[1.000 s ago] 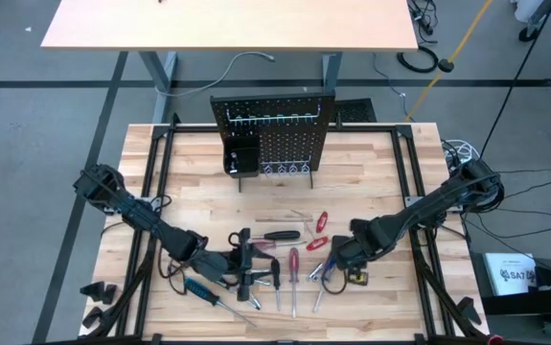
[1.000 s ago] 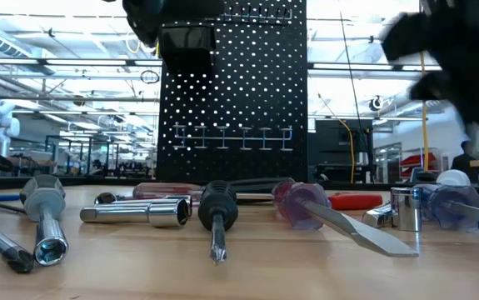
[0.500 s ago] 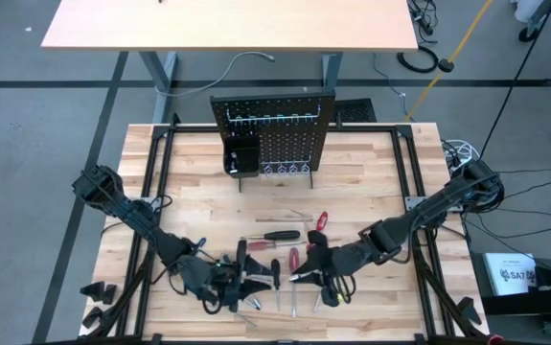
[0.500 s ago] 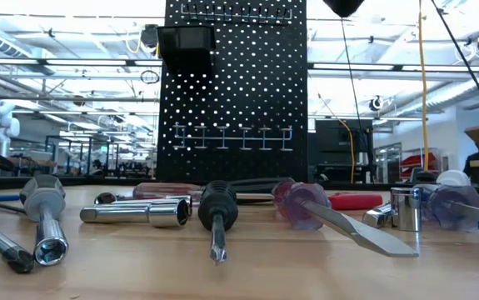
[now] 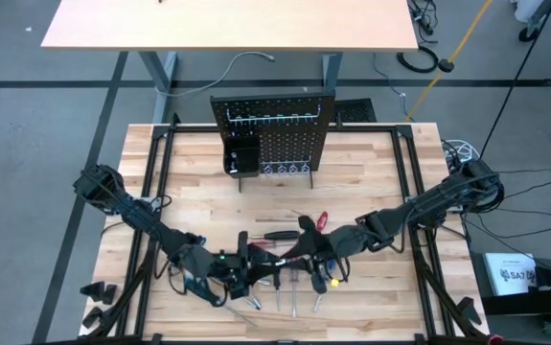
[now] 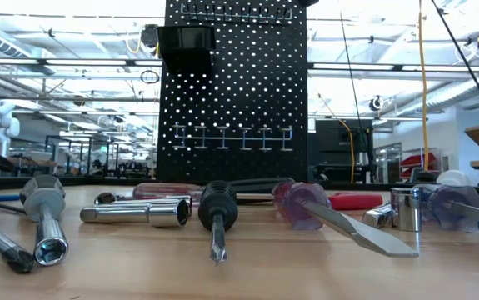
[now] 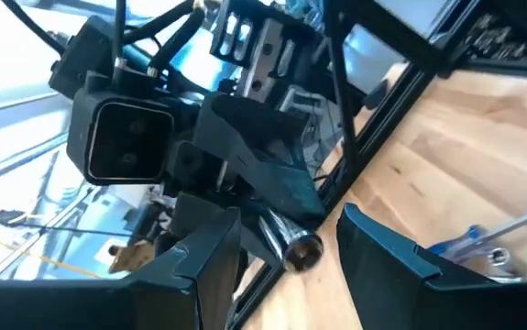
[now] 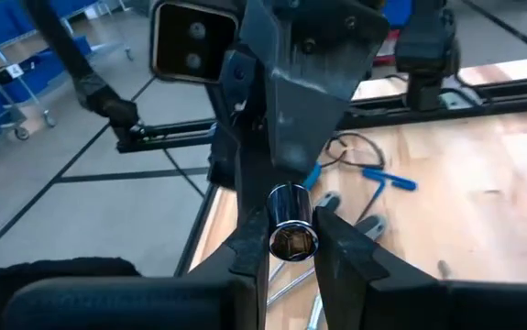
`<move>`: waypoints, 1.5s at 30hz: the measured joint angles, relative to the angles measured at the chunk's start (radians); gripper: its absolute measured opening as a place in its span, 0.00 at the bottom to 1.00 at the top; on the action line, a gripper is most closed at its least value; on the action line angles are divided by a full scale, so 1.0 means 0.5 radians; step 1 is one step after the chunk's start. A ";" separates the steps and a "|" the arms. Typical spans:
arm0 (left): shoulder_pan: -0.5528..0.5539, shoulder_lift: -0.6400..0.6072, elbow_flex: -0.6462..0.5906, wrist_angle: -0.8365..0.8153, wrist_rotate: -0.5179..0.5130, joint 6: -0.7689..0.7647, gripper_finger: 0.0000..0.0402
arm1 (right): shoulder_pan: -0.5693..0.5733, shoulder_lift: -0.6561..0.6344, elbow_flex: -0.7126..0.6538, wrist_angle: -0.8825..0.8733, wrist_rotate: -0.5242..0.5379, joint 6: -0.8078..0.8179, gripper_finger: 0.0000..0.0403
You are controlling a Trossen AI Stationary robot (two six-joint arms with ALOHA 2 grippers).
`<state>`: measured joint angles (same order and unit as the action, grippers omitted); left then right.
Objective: Hang tools onto peg board
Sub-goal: Put the socket into the black bin on the pegboard
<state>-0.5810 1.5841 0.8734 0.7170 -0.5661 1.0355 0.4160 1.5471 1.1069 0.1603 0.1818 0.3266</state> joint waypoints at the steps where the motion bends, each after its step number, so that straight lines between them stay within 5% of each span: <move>1: 0.011 0.000 0.008 0.001 0.001 -0.001 0.46 | -0.012 0.000 0.000 0.005 -0.001 -0.005 0.13; 19: 0.112 0.000 0.011 0.001 0.012 0.003 0.45 | -0.046 0.000 -0.002 0.093 0.017 0.060 0.13; 37: 0.096 0.000 0.011 0.019 -0.109 0.019 0.16 | -0.047 0.000 -0.002 0.107 0.202 0.215 0.14; 45: 0.073 0.001 0.011 0.019 -0.224 -0.013 0.16 | -0.050 0.000 -0.002 0.082 0.218 0.096 0.28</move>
<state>-0.5446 1.5845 0.8787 0.7267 -0.6782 1.0291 0.3910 1.5471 1.1061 0.2015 0.2910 0.3748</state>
